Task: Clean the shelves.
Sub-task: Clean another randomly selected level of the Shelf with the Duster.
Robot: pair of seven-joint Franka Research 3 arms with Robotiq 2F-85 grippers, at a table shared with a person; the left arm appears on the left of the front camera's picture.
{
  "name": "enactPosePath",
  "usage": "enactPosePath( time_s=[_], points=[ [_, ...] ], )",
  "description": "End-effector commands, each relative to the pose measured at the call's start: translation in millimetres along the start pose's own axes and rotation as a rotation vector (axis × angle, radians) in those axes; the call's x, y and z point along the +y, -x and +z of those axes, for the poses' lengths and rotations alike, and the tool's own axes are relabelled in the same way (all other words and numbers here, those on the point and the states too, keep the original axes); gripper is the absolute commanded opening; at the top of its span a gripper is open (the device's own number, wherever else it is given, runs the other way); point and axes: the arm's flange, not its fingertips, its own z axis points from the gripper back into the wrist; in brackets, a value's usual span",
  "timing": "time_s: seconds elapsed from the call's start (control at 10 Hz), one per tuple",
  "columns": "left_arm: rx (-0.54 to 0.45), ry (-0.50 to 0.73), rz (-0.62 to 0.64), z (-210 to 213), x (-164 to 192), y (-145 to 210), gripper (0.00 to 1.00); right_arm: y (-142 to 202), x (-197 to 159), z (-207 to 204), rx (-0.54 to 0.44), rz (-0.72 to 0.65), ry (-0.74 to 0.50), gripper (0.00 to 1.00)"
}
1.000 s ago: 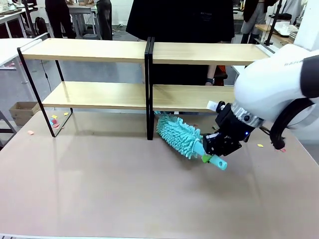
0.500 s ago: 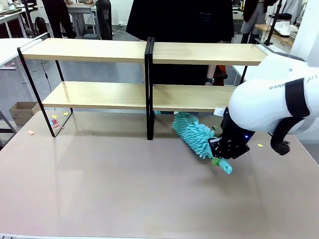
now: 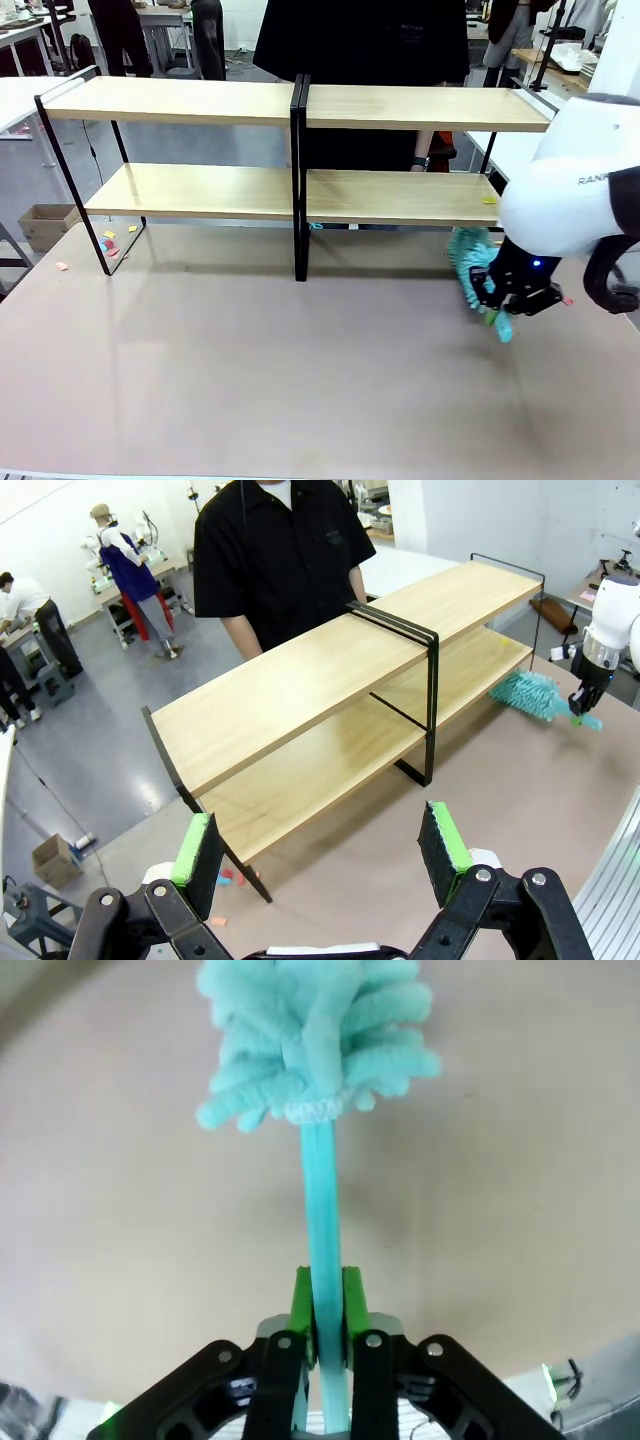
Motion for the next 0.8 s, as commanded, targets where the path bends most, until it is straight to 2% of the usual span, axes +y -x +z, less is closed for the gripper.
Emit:
enactPosePath(
  time_s=[0.0, 0.1, 0.3, 0.4, 0.7],
  points=[
    [-0.002, -0.005, -0.002, -1, 0, 1, 1.00, 25, -8, 6, -0.090, -0.016, 0.053, 0.13],
    [-0.002, -0.005, -0.002, -1, 0, 1, 1.00, 34, 0, 7, -0.185, 0.101, -0.007, 0.13],
    [-0.002, -0.005, -0.002, -1, 0, 1, 1.00, 41, 9, 4, -0.130, 0.273, -0.139, 0.13],
    [-0.002, -0.005, -0.002, -1, 0, 1, 1.00, 41, 8, 4, -0.092, 0.310, -0.195, 0.13],
    [-0.002, -0.005, -0.002, -1, 0, 1, 1.00, 42, 3, 3, -0.019, 0.333, -0.260, 0.13]
  ],
)
